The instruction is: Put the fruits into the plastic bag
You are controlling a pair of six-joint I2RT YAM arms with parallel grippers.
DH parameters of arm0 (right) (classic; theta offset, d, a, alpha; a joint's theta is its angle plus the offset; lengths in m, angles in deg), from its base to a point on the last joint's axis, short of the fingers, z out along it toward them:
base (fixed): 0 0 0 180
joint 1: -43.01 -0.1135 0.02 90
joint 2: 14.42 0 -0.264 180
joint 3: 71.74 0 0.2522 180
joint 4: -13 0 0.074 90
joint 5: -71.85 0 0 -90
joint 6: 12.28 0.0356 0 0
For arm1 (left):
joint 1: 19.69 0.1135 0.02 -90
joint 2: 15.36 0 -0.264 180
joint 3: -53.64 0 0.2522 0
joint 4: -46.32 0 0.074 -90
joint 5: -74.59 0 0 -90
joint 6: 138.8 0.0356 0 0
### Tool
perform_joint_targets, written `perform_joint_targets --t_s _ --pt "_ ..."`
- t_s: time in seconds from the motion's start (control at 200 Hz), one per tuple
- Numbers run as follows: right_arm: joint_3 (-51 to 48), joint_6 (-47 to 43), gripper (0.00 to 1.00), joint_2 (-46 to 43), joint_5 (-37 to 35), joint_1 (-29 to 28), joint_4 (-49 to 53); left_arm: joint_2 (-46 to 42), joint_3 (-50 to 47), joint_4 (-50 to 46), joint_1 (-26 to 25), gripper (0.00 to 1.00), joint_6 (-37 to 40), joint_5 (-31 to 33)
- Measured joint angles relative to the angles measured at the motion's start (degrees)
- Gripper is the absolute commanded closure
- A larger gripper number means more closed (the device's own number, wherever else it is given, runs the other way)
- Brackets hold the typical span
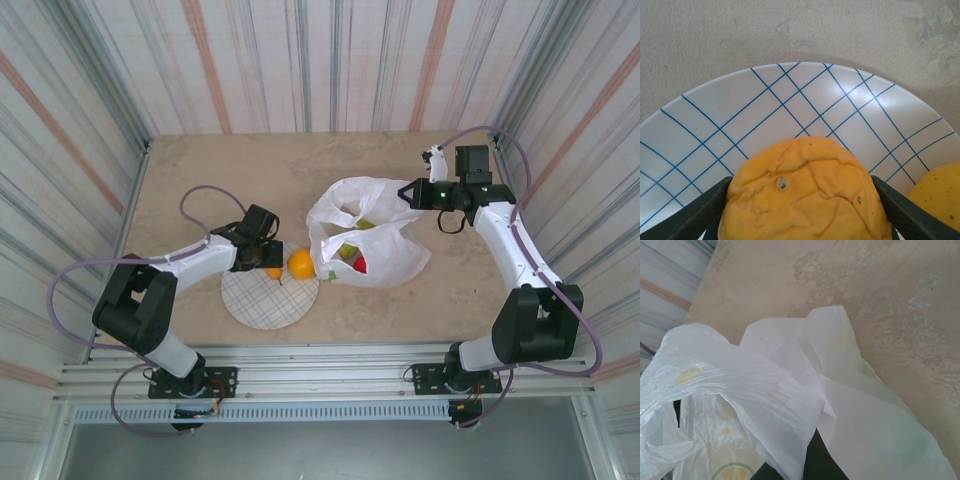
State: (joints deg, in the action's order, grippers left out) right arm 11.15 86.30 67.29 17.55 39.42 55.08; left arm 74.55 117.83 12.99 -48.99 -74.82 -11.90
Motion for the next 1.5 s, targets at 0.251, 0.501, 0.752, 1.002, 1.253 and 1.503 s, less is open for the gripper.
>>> perform_joint_targets --t_s 0.251,0.501,0.752,1.002,1.253,1.503 --pt "-0.4 0.0 1.0 0.0 0.0 0.0 0.0 -0.1 -0.3 0.4 0.0 0.41 0.0 0.0" --pt "-0.9 0.0 1.0 0.0 0.0 0.0 0.0 -1.4 -1.3 0.5 0.1 0.43 0.0 0.7" --pt "-0.9 0.0 1.0 0.0 0.1 0.1 0.0 -5.9 -2.4 0.0 2.5 0.44 0.1 2.0" --pt "-0.9 0.0 1.0 0.0 0.2 0.3 0.0 -14.1 -2.4 -1.9 4.5 0.45 0.3 3.6" --pt "-0.9 0.0 1.0 0.0 0.2 0.3 -0.1 -23.8 -1.1 -1.1 2.1 0.46 0.2 1.9" --pt "-0.9 0.0 1.0 0.0 0.2 0.3 -0.5 -24.3 2.8 3.7 -9.6 0.46 0.0 1.9"
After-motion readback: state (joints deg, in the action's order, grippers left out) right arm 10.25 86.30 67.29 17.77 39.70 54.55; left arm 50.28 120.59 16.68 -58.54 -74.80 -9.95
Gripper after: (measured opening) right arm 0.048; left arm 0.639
